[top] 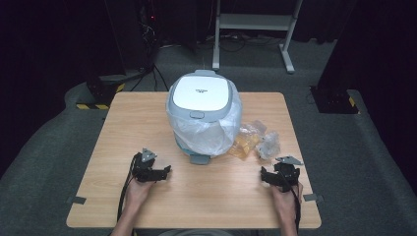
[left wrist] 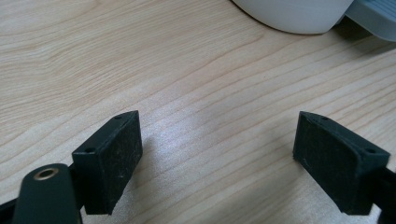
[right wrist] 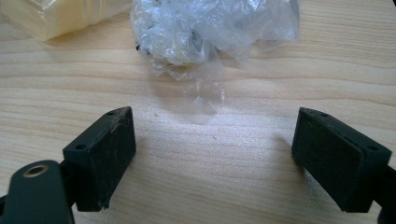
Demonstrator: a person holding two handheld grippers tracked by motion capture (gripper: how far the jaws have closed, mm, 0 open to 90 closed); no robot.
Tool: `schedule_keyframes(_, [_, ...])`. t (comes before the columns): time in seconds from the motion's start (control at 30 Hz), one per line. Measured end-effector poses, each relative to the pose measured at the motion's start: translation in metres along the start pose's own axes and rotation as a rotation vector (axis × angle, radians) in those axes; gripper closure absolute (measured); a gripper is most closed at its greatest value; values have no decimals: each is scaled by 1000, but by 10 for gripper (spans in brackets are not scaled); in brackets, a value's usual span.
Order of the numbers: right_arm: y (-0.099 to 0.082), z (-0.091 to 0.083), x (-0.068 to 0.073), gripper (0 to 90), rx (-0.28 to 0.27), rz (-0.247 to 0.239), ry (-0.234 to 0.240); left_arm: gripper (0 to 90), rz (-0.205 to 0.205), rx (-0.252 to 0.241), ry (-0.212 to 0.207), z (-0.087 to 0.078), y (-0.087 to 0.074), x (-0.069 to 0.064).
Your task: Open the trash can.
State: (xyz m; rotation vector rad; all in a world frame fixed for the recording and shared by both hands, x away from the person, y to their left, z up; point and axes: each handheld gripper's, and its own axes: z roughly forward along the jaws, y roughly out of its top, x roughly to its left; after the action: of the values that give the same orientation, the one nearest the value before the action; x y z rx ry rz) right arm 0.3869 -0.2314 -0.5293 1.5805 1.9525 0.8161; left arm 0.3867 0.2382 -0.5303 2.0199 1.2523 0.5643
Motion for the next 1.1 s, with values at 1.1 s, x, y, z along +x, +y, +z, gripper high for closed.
schedule_keyframes(1.1, [1,1,0,151,-6,-22,15,115,14,-3,-18,2,27,-15])
